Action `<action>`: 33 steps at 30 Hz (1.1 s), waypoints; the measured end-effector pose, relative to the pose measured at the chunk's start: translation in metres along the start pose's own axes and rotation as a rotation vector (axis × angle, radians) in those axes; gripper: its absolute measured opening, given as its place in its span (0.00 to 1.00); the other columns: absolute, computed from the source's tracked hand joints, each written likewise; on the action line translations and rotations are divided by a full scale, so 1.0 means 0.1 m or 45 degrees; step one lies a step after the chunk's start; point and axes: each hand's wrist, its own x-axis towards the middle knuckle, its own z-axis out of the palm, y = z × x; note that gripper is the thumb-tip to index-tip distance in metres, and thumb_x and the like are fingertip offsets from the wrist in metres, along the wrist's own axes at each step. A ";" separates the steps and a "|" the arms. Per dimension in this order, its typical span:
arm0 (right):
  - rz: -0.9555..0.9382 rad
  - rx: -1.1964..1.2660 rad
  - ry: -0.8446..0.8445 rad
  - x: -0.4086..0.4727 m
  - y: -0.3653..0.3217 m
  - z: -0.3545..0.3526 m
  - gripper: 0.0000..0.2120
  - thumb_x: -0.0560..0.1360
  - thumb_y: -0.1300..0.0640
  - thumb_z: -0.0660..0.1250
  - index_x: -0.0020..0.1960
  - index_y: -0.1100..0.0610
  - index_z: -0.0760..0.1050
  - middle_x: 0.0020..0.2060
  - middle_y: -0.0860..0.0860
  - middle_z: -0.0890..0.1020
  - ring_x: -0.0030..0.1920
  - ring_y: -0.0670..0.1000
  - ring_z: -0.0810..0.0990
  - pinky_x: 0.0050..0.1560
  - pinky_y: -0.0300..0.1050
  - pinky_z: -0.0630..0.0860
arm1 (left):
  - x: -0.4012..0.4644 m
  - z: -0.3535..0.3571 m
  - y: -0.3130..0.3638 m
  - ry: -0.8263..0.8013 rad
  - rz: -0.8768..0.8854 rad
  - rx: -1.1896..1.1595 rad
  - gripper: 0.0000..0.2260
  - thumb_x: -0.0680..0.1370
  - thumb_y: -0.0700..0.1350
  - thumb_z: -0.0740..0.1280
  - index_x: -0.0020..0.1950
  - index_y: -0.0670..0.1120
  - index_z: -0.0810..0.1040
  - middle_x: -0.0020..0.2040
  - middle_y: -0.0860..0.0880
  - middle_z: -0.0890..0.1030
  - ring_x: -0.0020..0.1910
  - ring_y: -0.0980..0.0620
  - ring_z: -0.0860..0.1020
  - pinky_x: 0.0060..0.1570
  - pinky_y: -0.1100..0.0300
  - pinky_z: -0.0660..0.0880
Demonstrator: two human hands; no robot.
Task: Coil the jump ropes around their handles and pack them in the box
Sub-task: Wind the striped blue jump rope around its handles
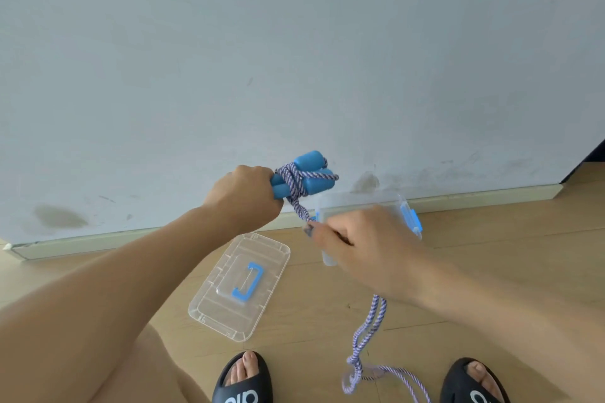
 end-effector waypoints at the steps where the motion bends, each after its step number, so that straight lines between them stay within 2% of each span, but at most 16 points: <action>1: -0.063 -0.078 0.020 0.01 -0.04 -0.04 0.28 0.80 0.42 0.59 0.28 0.57 0.58 0.21 0.51 0.63 0.25 0.51 0.61 0.27 0.44 0.58 | -0.02 0.00 0.04 -0.029 0.045 0.096 0.04 0.74 0.48 0.62 0.40 0.50 0.71 0.36 0.50 0.74 0.35 0.48 0.76 0.33 0.59 0.70; 4: -0.176 -0.190 0.133 0.18 -0.10 -0.19 0.28 0.79 0.42 0.62 0.28 0.56 0.57 0.20 0.51 0.59 0.25 0.52 0.59 0.27 0.42 0.54 | -0.10 0.05 0.21 -0.104 0.252 0.382 0.03 0.75 0.47 0.61 0.42 0.50 0.69 0.35 0.52 0.70 0.36 0.48 0.74 0.34 0.58 0.69; 5: -0.191 -0.208 0.185 0.25 -0.10 -0.26 0.29 0.79 0.43 0.63 0.28 0.56 0.56 0.20 0.51 0.58 0.25 0.51 0.58 0.27 0.45 0.54 | -0.13 0.08 0.29 -0.109 0.335 0.443 0.02 0.75 0.46 0.60 0.44 0.49 0.70 0.36 0.52 0.70 0.36 0.47 0.73 0.35 0.57 0.69; 8: -0.170 -0.294 0.272 0.46 0.04 -0.41 0.29 0.79 0.41 0.63 0.28 0.56 0.55 0.21 0.51 0.58 0.26 0.52 0.57 0.29 0.48 0.55 | -0.25 0.16 0.49 -0.064 0.545 0.511 0.03 0.75 0.46 0.60 0.45 0.48 0.69 0.34 0.50 0.68 0.34 0.46 0.70 0.35 0.57 0.66; 12: -0.023 -0.401 0.199 0.67 0.38 -0.50 0.29 0.78 0.39 0.61 0.28 0.57 0.58 0.22 0.51 0.61 0.27 0.52 0.61 0.30 0.47 0.58 | -0.39 0.11 0.63 0.029 0.639 0.428 0.07 0.76 0.51 0.60 0.45 0.49 0.65 0.32 0.52 0.62 0.35 0.45 0.69 0.36 0.56 0.66; 18: 0.114 -0.141 -0.003 0.80 0.62 -0.39 0.30 0.79 0.41 0.62 0.27 0.56 0.56 0.23 0.50 0.59 0.24 0.49 0.58 0.30 0.47 0.57 | -0.51 -0.03 0.63 0.093 0.709 0.242 0.10 0.74 0.54 0.62 0.43 0.50 0.65 0.34 0.52 0.68 0.36 0.44 0.72 0.36 0.57 0.67; 20: 0.217 -0.031 -0.091 0.79 0.68 -0.27 0.29 0.79 0.42 0.63 0.26 0.55 0.59 0.23 0.51 0.63 0.24 0.48 0.61 0.31 0.46 0.60 | -0.54 -0.07 0.63 0.062 0.693 0.170 0.10 0.72 0.54 0.63 0.41 0.51 0.64 0.33 0.53 0.68 0.36 0.45 0.72 0.36 0.57 0.67; 22: 0.401 0.155 -0.199 0.69 0.90 -0.13 0.22 0.79 0.44 0.65 0.30 0.51 0.66 0.29 0.50 0.71 0.28 0.47 0.68 0.33 0.42 0.68 | -0.54 -0.12 0.62 0.056 0.636 -0.017 0.10 0.72 0.53 0.65 0.38 0.52 0.65 0.31 0.53 0.70 0.34 0.46 0.73 0.33 0.57 0.67; 24: 0.597 0.221 -0.275 0.54 0.98 0.02 0.09 0.77 0.47 0.68 0.42 0.43 0.69 0.43 0.48 0.78 0.40 0.48 0.76 0.44 0.40 0.75 | -0.50 -0.16 0.60 0.111 0.523 -0.265 0.11 0.71 0.52 0.66 0.35 0.51 0.66 0.29 0.52 0.72 0.31 0.48 0.71 0.29 0.58 0.66; 25: 0.614 0.206 -0.263 0.50 0.95 0.10 0.10 0.78 0.50 0.67 0.43 0.42 0.67 0.45 0.48 0.77 0.44 0.50 0.75 0.46 0.41 0.75 | -0.47 -0.17 0.59 0.147 0.466 -0.347 0.11 0.71 0.51 0.67 0.34 0.49 0.67 0.28 0.52 0.72 0.29 0.50 0.70 0.28 0.59 0.65; 27: 0.563 0.155 -0.168 0.50 0.77 0.22 0.15 0.83 0.53 0.58 0.38 0.47 0.65 0.36 0.50 0.74 0.38 0.53 0.72 0.36 0.38 0.69 | -0.37 -0.18 0.55 0.199 0.364 -0.427 0.10 0.71 0.49 0.68 0.35 0.46 0.70 0.28 0.51 0.72 0.28 0.51 0.66 0.26 0.61 0.63; 29: 0.531 0.274 -0.150 0.44 0.48 0.28 0.20 0.84 0.53 0.52 0.33 0.52 0.63 0.26 0.48 0.71 0.30 0.54 0.68 0.30 0.42 0.66 | -0.24 -0.17 0.48 0.215 0.250 -0.457 0.10 0.71 0.47 0.68 0.36 0.44 0.70 0.29 0.50 0.73 0.28 0.51 0.67 0.26 0.62 0.62; 31: 0.457 0.264 -0.155 0.29 0.32 0.30 0.22 0.84 0.54 0.50 0.32 0.49 0.57 0.21 0.47 0.67 0.32 0.57 0.67 0.38 0.48 0.67 | -0.11 -0.15 0.40 0.195 0.130 -0.452 0.09 0.72 0.46 0.68 0.37 0.45 0.71 0.32 0.49 0.75 0.29 0.50 0.69 0.26 0.61 0.63; 33: 0.387 0.188 -0.104 0.16 0.20 0.29 0.23 0.85 0.51 0.49 0.30 0.50 0.56 0.24 0.49 0.66 0.35 0.58 0.68 0.47 0.50 0.67 | -0.03 -0.11 0.33 0.160 0.036 -0.376 0.07 0.72 0.46 0.67 0.40 0.44 0.71 0.35 0.48 0.76 0.31 0.49 0.72 0.27 0.59 0.66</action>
